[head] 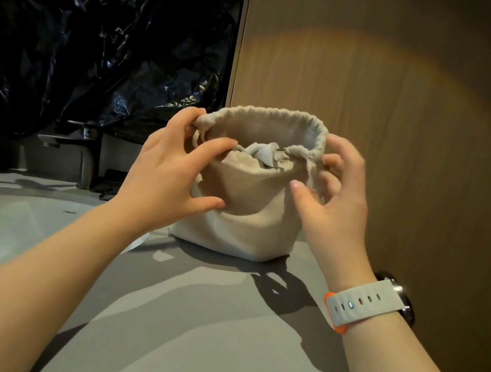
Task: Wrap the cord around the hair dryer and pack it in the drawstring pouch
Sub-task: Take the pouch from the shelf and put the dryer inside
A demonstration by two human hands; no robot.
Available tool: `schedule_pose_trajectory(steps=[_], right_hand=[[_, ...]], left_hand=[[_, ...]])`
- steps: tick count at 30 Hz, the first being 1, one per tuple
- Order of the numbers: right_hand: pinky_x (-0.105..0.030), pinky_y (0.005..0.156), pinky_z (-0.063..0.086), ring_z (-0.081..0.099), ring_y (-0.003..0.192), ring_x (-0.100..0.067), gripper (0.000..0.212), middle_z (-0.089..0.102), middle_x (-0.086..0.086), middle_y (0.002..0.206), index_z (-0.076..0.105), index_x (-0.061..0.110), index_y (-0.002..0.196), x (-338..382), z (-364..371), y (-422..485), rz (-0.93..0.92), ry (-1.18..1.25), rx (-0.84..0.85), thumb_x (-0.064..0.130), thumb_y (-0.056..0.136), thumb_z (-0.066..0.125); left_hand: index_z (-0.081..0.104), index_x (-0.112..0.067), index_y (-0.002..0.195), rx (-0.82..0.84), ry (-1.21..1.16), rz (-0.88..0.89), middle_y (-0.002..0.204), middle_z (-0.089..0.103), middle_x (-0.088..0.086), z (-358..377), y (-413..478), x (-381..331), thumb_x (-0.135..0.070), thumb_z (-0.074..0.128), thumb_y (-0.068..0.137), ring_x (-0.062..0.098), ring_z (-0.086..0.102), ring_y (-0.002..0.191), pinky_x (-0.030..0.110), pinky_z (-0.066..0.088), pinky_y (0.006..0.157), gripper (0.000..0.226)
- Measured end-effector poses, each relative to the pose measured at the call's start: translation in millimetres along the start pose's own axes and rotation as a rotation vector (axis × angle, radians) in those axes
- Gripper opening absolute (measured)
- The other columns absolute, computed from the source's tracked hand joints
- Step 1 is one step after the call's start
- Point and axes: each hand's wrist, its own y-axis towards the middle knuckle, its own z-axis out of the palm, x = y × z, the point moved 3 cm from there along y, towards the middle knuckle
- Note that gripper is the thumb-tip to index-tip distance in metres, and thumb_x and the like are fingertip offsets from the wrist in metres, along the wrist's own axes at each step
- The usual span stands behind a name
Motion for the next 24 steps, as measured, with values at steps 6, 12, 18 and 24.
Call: schedule_pose_trajectory(steps=[6, 12, 18, 24], right_hand=[[-0.024, 0.087, 0.045, 0.046, 0.1, -0.01, 0.052, 0.032, 0.0, 0.125, 0.045, 0.035, 0.132, -6.0, 4.9, -0.2, -0.111, -0.516, 0.083, 0.01, 0.089, 0.058], [-0.037, 0.093, 0.046, 0.045, 0.11, -0.023, 0.047, 0.038, -0.005, 0.123, 0.043, 0.024, 0.136, -13.0, 4.5, 5.9, -0.036, -0.711, 0.086, 0.015, 0.091, 0.054], [-0.008, 0.073, 0.037, 0.042, 0.08, -0.004, 0.023, 0.04, 0.001, 0.099, 0.063, 0.006, 0.108, -6.7, -4.4, 10.0, -0.094, -0.615, -0.116, 0.001, 0.087, 0.058], [-0.005, 0.075, 0.038, 0.048, 0.084, 0.007, 0.025, 0.049, 0.008, 0.094, 0.053, 0.027, 0.087, -2.2, -12.5, 16.2, -0.046, -0.2, -0.196, 0.002, 0.089, 0.052]], left_hand=[[0.05, -0.03, 0.13, -0.065, 0.112, 0.008, 0.145, 0.024, 0.013, 2.2, 2.0, -4.7, -0.058, 0.062, 0.071, 0.035, 0.042, 0.112, 0.046, 0.032, 0.103, 0.066], [0.05, -0.03, 0.129, -0.096, 0.168, 0.035, 0.144, 0.02, 0.011, 5.5, 5.4, -6.2, -0.06, 0.045, 0.077, 0.024, 0.034, 0.109, 0.038, 0.028, 0.102, 0.061], [0.049, -0.029, 0.13, -0.096, 0.181, 0.023, 0.146, 0.022, 0.014, 5.5, 6.8, -1.9, -0.056, 0.055, 0.077, 0.026, 0.034, 0.109, 0.043, 0.034, 0.102, 0.06], [0.042, -0.032, 0.136, -0.078, 0.165, -0.008, 0.15, 0.018, 0.016, 3.5, 6.9, -1.9, -0.058, 0.056, 0.075, 0.027, 0.031, 0.113, 0.046, 0.034, 0.102, 0.067]])
